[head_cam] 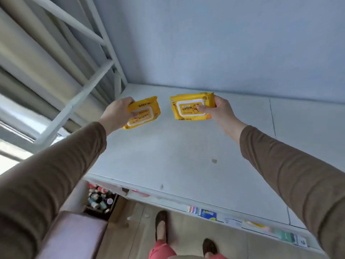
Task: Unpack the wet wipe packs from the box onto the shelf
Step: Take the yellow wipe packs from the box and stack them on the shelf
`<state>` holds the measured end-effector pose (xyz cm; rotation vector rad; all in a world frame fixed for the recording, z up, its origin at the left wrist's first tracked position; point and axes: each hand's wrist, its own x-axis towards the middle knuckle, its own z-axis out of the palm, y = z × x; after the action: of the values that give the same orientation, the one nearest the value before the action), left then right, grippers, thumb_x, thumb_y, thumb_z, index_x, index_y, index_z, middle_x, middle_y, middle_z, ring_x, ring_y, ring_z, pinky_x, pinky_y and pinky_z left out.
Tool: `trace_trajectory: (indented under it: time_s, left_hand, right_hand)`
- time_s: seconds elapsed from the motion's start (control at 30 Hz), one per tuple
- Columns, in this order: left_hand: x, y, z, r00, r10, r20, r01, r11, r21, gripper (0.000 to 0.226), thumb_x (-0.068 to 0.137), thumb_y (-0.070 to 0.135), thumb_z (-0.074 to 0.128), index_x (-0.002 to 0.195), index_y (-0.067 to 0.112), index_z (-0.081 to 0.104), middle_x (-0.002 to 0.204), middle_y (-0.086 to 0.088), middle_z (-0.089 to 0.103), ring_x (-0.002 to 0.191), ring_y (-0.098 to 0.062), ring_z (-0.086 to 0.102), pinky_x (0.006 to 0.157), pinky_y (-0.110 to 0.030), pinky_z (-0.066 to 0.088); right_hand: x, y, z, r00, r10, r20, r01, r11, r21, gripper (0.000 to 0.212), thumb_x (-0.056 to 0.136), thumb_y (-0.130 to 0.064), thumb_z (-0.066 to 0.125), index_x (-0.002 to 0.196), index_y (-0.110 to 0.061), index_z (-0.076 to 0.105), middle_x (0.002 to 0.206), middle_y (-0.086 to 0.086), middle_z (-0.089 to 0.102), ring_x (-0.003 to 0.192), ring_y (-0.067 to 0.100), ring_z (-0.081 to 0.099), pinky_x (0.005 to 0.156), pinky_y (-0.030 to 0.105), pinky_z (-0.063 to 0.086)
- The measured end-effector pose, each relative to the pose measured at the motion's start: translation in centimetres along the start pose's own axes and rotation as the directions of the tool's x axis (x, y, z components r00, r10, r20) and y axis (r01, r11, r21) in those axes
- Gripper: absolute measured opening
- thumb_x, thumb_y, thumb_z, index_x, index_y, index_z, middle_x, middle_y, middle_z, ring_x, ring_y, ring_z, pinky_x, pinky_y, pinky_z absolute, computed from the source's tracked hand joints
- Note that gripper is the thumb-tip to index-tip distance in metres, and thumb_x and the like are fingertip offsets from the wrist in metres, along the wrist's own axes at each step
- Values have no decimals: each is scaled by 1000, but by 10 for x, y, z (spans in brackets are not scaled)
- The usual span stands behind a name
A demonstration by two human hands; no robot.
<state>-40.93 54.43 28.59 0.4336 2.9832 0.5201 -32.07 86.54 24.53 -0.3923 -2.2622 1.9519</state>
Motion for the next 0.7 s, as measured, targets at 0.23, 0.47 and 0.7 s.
trace_trajectory:
  time_s: [0.23, 0.47, 0.7]
  left_hand:
    - [147, -58, -7, 986, 115, 124, -114, 993, -16, 19, 87, 28, 69, 101, 19, 59, 93, -7, 63, 84, -28, 60, 74, -42, 53]
    - [255, -76, 0, 933, 272, 235, -281, 960, 7, 22, 88, 24, 70, 107, 21, 60, 96, 2, 60, 92, -22, 58, 62, -28, 39]
    - [295, -91, 21, 955, 298, 7, -295, 942, 162, 28, 86, 29, 66, 111, 19, 59, 111, -8, 63, 106, -32, 56, 83, -41, 48]
  right_hand:
    - [111, 12, 72, 981, -17, -194, 13, 1000, -26, 27, 73, -29, 82, 97, -36, 72, 89, -12, 75, 90, 10, 71, 87, 41, 58]
    - [178, 29, 114, 964, 9, -267, 5, 999, 50, 17, 79, -19, 81, 89, -25, 69, 85, -10, 73, 78, 7, 68, 74, 32, 55]
    - [219, 43, 131, 959, 23, -283, -20, 1000, 13, 30, 80, -29, 78, 106, -21, 67, 105, -2, 74, 98, 17, 71, 91, 47, 56]
